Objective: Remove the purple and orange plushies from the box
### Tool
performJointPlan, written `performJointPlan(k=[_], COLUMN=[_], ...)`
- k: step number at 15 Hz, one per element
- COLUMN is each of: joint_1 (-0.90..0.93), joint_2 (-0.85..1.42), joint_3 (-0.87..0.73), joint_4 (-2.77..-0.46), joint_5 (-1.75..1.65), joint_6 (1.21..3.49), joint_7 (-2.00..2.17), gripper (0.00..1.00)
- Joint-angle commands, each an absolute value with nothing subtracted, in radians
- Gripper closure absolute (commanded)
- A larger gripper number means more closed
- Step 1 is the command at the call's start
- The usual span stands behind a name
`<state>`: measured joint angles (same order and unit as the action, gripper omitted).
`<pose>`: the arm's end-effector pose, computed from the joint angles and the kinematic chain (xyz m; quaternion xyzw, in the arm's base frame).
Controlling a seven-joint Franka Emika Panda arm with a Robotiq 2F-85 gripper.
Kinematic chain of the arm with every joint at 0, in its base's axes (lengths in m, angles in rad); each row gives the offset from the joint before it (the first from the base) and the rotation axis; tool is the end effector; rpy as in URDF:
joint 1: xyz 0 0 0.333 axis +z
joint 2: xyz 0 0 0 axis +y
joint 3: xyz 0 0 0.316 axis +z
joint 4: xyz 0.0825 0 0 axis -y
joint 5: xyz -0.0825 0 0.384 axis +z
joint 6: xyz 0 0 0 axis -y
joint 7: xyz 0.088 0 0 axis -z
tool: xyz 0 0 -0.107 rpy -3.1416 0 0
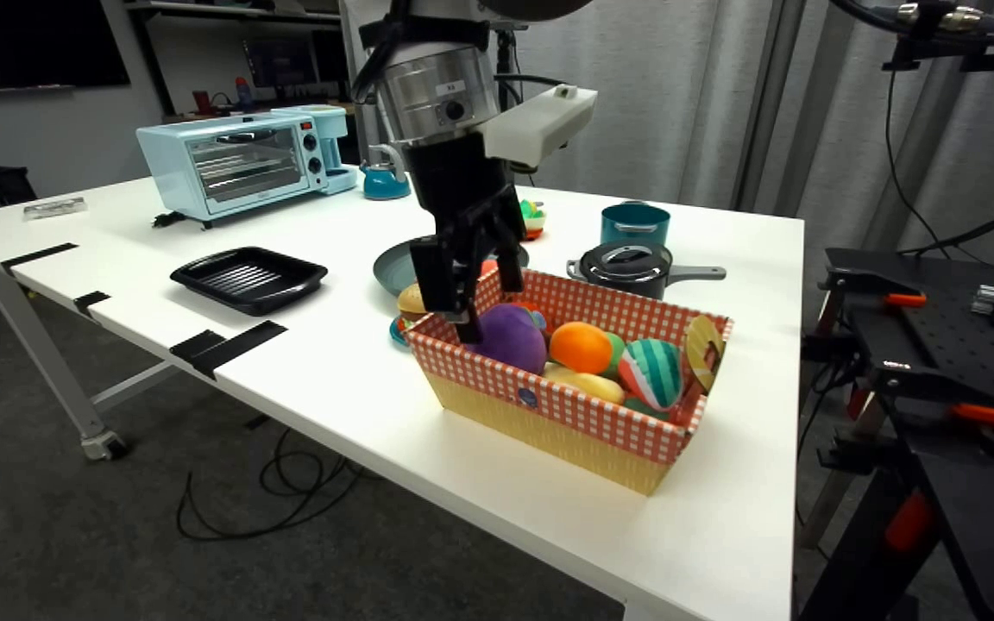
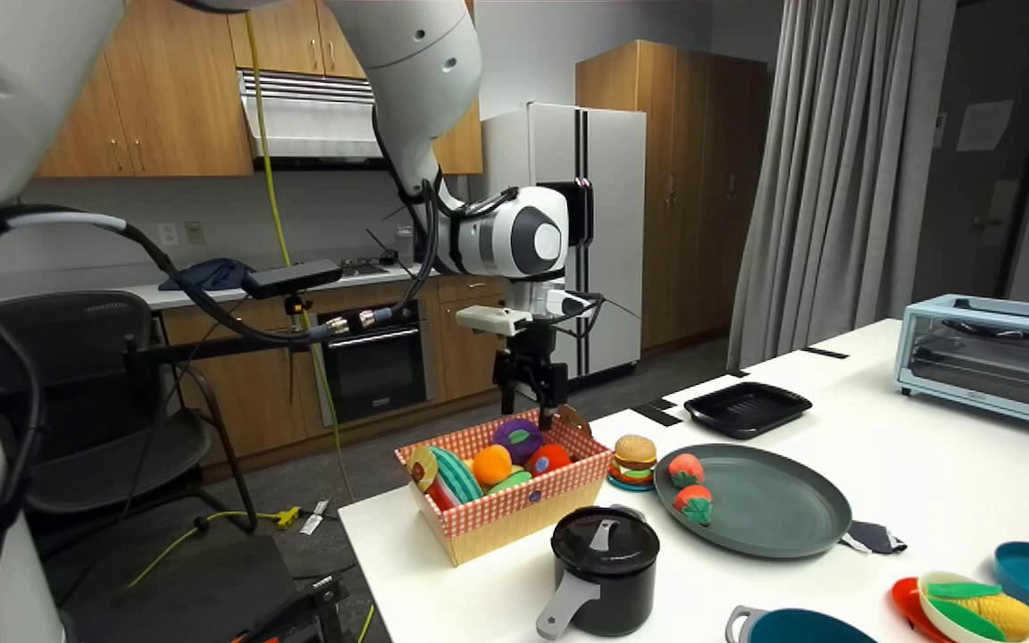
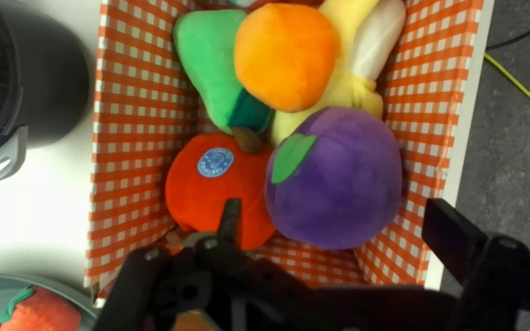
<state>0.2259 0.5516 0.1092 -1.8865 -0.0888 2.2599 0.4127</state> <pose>0.5826 0.1979 0.2003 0.9961 -0.0131 -0.0798 0.0340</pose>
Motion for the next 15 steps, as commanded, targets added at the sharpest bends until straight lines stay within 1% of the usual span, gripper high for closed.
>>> performJointPlan(k=[1,2,3,4,5,6,7,8,10,13,14,15], joint_1=[0.247,0.247,0.247,0.247,0.245,0.245,0.245,0.246,0.248,0.248,0.251,0.251], joint_2=[0.592,0.598,0.601,0.604,0.607,0.61,0.612,0.611,0.605,0.574,0.561,0.547], joint_3=[0.083,0.081,0.078,0.076,0.075,0.073,0.071,0.068,0.067,0.076,0.076,0.078], joint_4=[-1.846,-1.845,-1.846,-1.846,-1.848,-1.847,-1.847,-1.848,-1.851,-1.865,-1.87,-1.875], joint_5=[-0.075,-0.075,-0.077,-0.076,-0.072,-0.072,-0.07,-0.07,-0.067,-0.048,-0.044,-0.04], joint_6=[2.262,2.261,2.261,2.261,2.261,2.259,2.254,2.252,2.244,2.223,2.216,2.206], joint_7=[0.403,0.403,0.404,0.404,0.404,0.406,0.41,0.412,0.416,0.421,0.425,0.426], gripper=[0.0,0.0,0.05,0.13,0.29,0.32,0.39,0.49,0.64,0.83,0.89,0.92])
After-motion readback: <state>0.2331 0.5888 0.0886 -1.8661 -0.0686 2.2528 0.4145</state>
